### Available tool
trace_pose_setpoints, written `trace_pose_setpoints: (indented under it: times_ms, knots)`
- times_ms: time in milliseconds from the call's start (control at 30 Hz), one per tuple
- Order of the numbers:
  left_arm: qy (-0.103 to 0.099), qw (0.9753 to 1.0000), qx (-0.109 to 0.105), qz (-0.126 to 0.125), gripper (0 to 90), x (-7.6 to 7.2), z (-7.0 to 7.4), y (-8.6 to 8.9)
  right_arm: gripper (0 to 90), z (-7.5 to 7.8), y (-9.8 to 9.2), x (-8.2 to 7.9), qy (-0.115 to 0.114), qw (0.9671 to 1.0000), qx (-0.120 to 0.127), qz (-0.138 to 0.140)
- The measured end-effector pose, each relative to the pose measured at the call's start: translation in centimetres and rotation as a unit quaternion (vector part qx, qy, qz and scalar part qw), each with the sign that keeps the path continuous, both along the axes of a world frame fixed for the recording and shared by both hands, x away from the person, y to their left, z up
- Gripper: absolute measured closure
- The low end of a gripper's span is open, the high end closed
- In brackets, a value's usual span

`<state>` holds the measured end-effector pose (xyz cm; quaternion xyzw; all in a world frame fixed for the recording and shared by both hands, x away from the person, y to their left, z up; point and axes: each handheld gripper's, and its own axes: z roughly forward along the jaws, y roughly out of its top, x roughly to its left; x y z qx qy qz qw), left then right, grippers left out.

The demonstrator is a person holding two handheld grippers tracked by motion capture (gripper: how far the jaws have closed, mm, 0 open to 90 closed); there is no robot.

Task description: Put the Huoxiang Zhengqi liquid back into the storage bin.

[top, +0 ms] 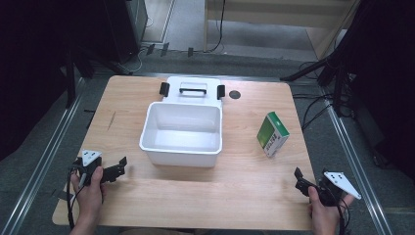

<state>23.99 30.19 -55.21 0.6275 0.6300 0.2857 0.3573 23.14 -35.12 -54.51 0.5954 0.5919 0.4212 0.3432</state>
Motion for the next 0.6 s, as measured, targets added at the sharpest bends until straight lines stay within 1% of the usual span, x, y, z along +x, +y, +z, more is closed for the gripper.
trace_pose_setpoints:
  times_ms: [133, 200, 267, 367, 400, 567, 600]
  knots:
    - [-0.001, 1.0, 0.001, 0.001, 2.1, 0.02, -0.02, -0.06, 1.6, 0.01, 0.15, -0.08, -0.001, 1.0, -0.007, 0.0]
    - [-0.001, 1.0, 0.001, 0.001, 2.1, 0.01, -0.01, -0.04, 4.2, 0.07, 0.11, -0.1, -0.002, 1.0, -0.006, 0.0]
    - [-0.001, 1.0, 0.001, 0.001, 2.1, -0.01, 0.0, -0.02, 4.7, 0.1, 0.09, -0.11, -0.003, 1.0, -0.007, -0.001]
    - [-0.003, 1.0, 0.0, 0.0, 2.1, -0.05, 0.01, 0.01, 4.9, 0.2, 0.16, -0.11, 0.001, 0.9999, -0.011, 0.006]
    - [-0.004, 1.0, -0.001, 0.0, 2.1, -0.07, 0.02, 0.01, 4.9, 0.29, 0.29, -0.08, 0.003, 0.9998, -0.016, 0.013]
    - [-0.003, 1.0, -0.001, 0.0, 2.1, -0.06, 0.02, 0.02, 6.8, 0.49, 0.53, 0.02, 0.005, 0.9997, -0.019, 0.018]
    - [-0.003, 1.0, -0.002, 0.0, 2.1, -0.06, 0.02, 0.04, 7.1, 0.62, 0.77, 0.08, 0.006, 0.9995, -0.024, 0.021]
